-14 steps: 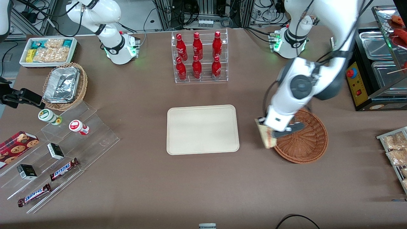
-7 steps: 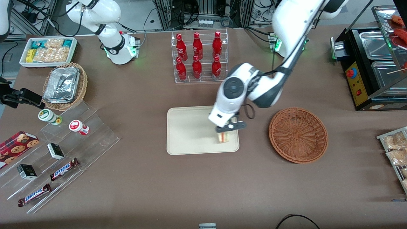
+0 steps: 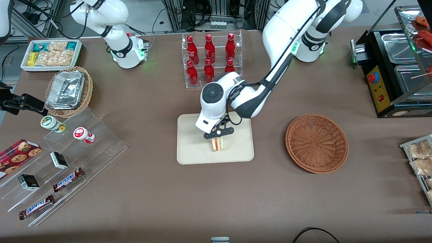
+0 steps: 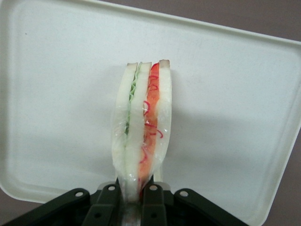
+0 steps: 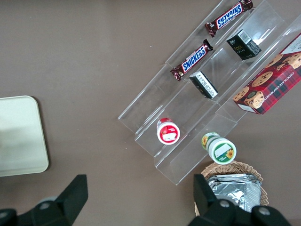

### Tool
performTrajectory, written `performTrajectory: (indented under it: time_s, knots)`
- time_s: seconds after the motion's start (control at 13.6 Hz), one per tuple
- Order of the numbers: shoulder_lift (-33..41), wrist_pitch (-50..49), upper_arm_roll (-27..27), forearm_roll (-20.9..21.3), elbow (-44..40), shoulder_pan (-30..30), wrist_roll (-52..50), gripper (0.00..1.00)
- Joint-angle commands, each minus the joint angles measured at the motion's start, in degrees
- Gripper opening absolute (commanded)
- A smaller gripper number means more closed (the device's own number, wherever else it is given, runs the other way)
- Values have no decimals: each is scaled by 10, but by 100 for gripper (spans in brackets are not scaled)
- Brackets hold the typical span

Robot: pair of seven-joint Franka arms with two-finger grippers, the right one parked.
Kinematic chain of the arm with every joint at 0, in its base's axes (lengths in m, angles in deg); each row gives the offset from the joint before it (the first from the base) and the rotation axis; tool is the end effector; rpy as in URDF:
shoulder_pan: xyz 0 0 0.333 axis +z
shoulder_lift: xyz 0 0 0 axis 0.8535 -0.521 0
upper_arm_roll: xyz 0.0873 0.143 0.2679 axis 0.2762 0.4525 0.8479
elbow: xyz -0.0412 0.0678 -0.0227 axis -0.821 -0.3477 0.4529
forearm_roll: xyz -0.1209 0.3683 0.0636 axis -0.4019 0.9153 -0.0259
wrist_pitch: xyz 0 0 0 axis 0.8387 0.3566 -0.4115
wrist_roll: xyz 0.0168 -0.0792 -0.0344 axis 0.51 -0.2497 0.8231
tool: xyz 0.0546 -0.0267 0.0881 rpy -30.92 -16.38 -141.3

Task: Place sandwich from basket to tray
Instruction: 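Lower the sandwich onto the tray and open the left gripper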

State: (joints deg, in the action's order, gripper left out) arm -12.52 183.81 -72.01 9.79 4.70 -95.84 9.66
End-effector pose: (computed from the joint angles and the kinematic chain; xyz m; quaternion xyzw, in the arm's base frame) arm 0.4974 -0.5386 0.2612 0.9931 0.1134 -0.0276 0.0091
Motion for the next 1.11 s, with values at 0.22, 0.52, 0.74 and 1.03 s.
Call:
performTrajectory:
  time_s: [0.22,0.52,0.74,1.03]
  knots:
    - [-31,2,7,5,-30,-7,-29,90]
    - [2,-16,5,3,-38,15,-2,100]
    - [39,-44,6,6,-38,16,6,100]
    - [97,-95,9,11,-31,63,29,100]
